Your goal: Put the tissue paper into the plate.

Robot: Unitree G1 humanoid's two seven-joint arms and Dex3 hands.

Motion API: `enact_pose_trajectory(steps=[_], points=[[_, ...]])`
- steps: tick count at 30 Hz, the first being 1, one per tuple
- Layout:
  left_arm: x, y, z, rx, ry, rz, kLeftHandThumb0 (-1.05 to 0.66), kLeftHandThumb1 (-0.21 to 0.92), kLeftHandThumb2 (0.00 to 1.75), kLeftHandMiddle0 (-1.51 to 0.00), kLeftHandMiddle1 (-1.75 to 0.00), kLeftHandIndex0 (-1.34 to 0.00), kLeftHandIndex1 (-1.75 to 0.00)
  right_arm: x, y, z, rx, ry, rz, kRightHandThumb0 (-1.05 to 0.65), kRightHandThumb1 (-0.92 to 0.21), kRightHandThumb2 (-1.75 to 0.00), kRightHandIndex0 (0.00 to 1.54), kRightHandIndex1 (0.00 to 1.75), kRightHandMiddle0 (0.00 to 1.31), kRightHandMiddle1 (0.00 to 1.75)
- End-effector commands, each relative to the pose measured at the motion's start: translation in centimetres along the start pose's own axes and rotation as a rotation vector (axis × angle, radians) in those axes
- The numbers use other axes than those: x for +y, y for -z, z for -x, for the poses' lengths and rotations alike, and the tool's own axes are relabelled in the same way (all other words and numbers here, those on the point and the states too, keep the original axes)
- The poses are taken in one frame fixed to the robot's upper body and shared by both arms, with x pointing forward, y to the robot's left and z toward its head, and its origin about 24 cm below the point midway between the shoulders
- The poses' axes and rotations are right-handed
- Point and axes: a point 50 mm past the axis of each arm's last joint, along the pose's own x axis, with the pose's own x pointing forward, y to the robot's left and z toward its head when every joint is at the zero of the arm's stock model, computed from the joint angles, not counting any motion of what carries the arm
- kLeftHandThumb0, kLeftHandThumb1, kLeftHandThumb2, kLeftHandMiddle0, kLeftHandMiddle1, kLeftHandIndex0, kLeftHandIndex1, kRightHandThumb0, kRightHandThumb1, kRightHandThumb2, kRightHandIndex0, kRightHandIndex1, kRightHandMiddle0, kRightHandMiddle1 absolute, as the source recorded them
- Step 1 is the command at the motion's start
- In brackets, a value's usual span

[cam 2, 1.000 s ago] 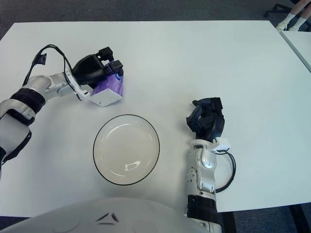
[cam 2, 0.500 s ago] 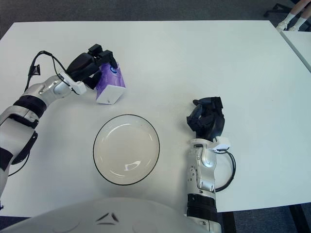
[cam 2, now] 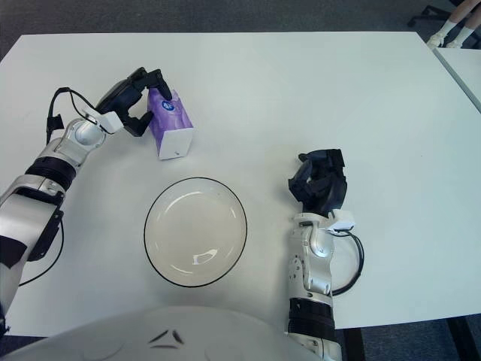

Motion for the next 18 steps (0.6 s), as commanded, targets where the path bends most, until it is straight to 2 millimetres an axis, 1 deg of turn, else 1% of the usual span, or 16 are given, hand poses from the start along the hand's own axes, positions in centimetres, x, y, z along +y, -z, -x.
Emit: enact_pose_trajectory(steps=[1,5,11,18], points=[[0.32,0.12,0.3,0.017,-0.02,0.055,0.0,-0.02,1.65,-0.92,-1.59,-0.63,-1.75,-1.28,4.36,2.3,0.265,0.103,0.012,-0.4,-0.58,-0.99,0.67,1.58,0.41,1.75],[0.55,0.05,0.34,0.025,-0.047,0.114,0.0,-0.02,1.65,-0.93,-1.58,-0.64,-1.75,-1.32,4.4,2.23,0.264,0.096,0.001,-0.4,-0.6,-0.97,0.66,1.57,0.4,1.75],[0.71,-0.15,0.46,0.026,-0.073,0.117,0.0,-0.02,1.65,-0.92,-1.59,-0.64,-1.75,-1.31,4.35,2.21,0.264,0.105,0.011,-0.4,-0.61,-0.95,0.65,1.54,0.39,1.75],[0.7,-0.15,0.64,0.042,-0.071,0.178,0.0,-0.02,1.65,-0.92,-1.58,-0.63,-1.75,-1.28,4.33,2.21,0.269,0.114,0.005,-0.4,-0.62,-0.95,0.65,1.51,0.38,1.75]])
